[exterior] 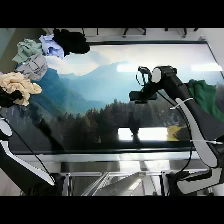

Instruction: Fold the shirts.

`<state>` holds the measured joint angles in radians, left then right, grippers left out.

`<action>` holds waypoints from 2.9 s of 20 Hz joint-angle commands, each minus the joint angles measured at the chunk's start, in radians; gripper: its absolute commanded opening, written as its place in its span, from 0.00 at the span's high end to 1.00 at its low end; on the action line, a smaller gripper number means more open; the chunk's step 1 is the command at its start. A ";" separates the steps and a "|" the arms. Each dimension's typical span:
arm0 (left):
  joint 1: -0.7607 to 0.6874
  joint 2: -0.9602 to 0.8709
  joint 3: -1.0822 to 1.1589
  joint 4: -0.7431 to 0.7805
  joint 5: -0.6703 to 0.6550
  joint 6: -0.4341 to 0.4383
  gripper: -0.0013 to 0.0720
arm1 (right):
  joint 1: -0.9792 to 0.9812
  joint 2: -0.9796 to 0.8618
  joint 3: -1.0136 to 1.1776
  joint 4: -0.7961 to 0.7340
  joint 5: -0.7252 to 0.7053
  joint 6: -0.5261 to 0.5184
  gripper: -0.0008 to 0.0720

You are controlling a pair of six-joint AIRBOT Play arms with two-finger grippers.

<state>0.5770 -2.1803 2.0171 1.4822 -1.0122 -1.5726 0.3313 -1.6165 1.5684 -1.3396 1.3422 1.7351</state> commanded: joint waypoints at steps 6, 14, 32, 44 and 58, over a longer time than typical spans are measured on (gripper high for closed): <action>-0.037 0.095 -0.023 -0.068 0.062 0.008 0.97 | 0.000 0.000 0.000 0.000 0.001 0.000 0.96; -0.201 0.482 -0.050 -0.060 -0.187 -0.104 0.97 | 0.000 0.000 0.000 0.000 0.000 0.000 0.96; -1.486 0.826 -0.880 -0.119 0.053 -0.443 0.97 | -0.142 0.051 0.000 -0.116 0.248 -0.101 0.96; -1.251 0.838 -0.502 0.055 -0.526 -0.163 0.04 | -0.303 0.036 -0.007 -0.056 0.240 -0.137 0.96; -0.332 0.530 -0.737 -0.553 -0.385 0.298 0.04 | -0.155 0.040 -0.012 0.156 0.233 -0.171 0.95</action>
<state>0.2092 -1.5482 1.2755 1.0592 -1.3937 -1.3598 0.1413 -1.5787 1.5566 -1.1927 1.5673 1.5581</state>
